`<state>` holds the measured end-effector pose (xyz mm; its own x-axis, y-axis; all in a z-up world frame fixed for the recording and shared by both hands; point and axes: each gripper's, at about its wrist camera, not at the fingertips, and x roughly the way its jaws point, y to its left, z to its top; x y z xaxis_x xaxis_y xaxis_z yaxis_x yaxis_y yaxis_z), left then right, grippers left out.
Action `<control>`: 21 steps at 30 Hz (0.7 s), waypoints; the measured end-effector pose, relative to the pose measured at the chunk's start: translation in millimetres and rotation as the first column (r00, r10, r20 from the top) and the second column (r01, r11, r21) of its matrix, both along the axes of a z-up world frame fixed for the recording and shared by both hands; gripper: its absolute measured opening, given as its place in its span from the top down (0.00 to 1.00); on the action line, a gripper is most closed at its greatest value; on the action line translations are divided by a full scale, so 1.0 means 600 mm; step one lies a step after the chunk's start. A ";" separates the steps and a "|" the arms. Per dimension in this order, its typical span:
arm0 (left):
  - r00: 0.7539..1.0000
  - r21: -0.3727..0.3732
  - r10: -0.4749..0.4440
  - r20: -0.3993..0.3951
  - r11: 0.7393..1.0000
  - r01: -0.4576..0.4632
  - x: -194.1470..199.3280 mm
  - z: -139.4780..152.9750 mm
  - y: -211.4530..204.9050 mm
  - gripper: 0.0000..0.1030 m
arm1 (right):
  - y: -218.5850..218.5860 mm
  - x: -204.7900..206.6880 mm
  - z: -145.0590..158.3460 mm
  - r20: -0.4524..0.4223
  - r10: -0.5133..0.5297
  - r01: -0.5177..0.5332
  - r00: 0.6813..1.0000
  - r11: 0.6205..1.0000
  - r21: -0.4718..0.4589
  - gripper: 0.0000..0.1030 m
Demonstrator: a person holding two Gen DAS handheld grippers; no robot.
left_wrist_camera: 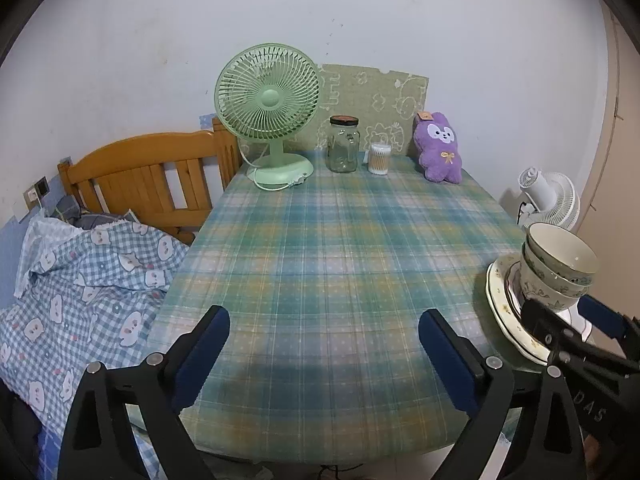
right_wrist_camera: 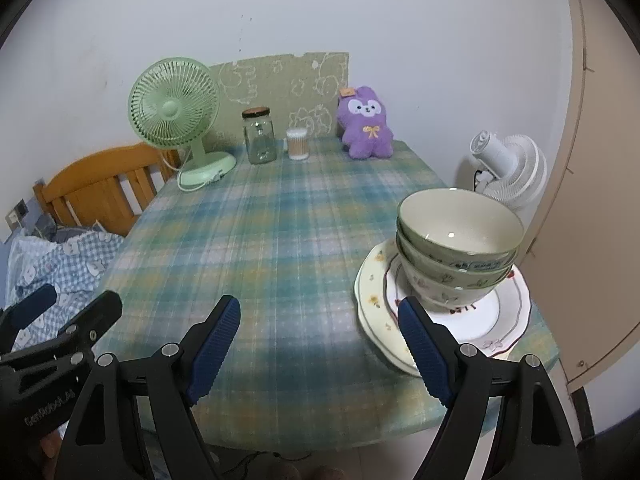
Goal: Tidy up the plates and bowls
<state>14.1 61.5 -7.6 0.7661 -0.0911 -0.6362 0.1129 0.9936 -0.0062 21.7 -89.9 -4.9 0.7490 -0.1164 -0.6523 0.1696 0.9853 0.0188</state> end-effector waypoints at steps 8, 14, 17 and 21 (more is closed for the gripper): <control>1.000 -0.011 -0.009 -0.006 1.000 0.008 0.005 0.000 -0.001 0.06 | 0.002 0.000 -0.002 0.002 0.001 -0.001 1.000 1.000 -0.004 0.19; 1.000 -0.006 -0.020 0.000 1.000 0.020 0.009 0.002 -0.005 0.06 | 0.003 -0.001 -0.002 0.001 -0.005 0.005 1.000 1.000 -0.003 0.19; 1.000 -0.010 -0.023 0.000 1.000 0.023 0.010 0.002 -0.003 0.06 | 0.002 0.000 0.000 0.003 -0.008 0.008 1.000 1.000 -0.004 0.19; 1.000 -0.012 -0.022 0.002 1.000 0.022 0.009 0.000 -0.004 0.06 | 0.002 0.001 0.001 0.003 -0.007 0.007 1.000 1.000 -0.005 0.19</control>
<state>19.8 59.2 -7.6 0.7653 -0.1157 -0.6332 0.1351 0.9907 -0.0178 22.3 -88.6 -4.4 0.7499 -0.1247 -0.6497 0.1759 0.9843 0.0141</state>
